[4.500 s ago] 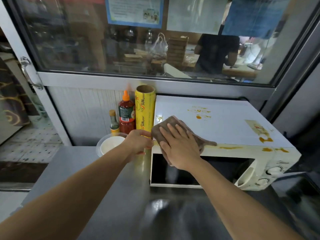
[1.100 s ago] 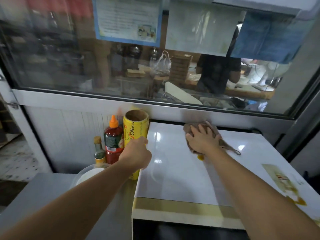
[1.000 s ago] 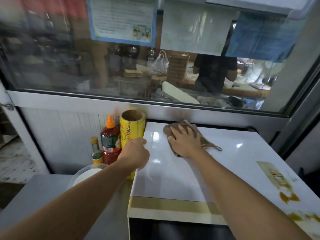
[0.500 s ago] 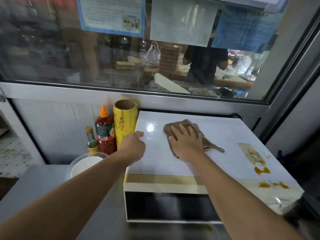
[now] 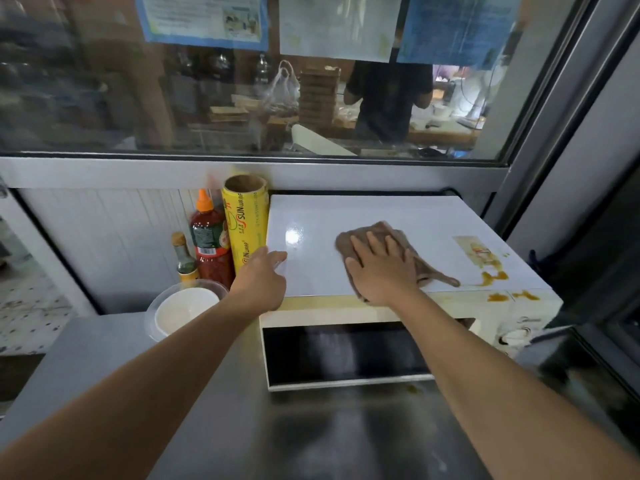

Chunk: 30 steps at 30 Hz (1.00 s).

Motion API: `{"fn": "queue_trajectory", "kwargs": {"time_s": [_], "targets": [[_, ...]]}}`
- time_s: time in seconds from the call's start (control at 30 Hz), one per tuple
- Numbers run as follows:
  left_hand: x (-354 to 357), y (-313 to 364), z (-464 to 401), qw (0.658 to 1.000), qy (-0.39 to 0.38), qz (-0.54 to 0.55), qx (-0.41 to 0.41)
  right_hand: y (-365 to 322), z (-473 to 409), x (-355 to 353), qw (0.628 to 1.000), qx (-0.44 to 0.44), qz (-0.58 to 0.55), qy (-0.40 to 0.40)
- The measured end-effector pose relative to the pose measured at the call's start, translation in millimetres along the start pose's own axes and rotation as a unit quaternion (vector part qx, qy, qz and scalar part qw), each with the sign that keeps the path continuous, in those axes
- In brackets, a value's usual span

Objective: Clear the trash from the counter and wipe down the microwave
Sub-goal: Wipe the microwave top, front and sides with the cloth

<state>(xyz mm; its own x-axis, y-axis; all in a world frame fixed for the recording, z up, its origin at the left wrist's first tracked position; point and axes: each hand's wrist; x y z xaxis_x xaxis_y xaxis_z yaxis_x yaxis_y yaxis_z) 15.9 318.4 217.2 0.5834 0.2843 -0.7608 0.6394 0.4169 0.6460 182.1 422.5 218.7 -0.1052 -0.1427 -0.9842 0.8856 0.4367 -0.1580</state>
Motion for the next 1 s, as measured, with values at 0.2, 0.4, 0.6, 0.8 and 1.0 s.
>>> {"fn": "queue_trajectory", "kwargs": {"time_s": [0.2, 0.4, 0.6, 0.8, 1.0], "targets": [[1, 2, 11, 1.0, -0.001, -0.018, 0.022, -12, 28, 11, 0.996, -0.083, 0.007, 0.017], [2, -3, 28, 0.999, -0.009, -0.012, 0.034, 48, 46, 4, 0.996, 0.06, 0.03, 0.052], [-3, -12, 39, 0.998, -0.004, 0.06, 0.037, -43, 77, 34, 0.993, -0.043, 0.003, 0.109], [-8, -20, 42, 0.995, -0.011, 0.088, 0.04, -37, 79, 42, 0.984, -0.109, 0.053, 0.131], [-8, -29, 46, 0.992, -0.028, 0.115, 0.049, 8, 87, 45, 0.981, -0.008, 0.044, 0.191]]}}
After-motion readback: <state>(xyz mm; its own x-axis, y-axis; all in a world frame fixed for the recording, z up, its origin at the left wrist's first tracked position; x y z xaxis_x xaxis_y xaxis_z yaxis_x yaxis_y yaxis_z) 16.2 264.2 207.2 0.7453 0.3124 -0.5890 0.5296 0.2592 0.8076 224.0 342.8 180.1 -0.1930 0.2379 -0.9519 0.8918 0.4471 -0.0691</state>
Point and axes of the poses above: each hand's wrist, its own z-axis away from the middle knuckle, its own x-axis out of the palm, y = z × x, and after that the axes turned 1 degree about -z, right-handed
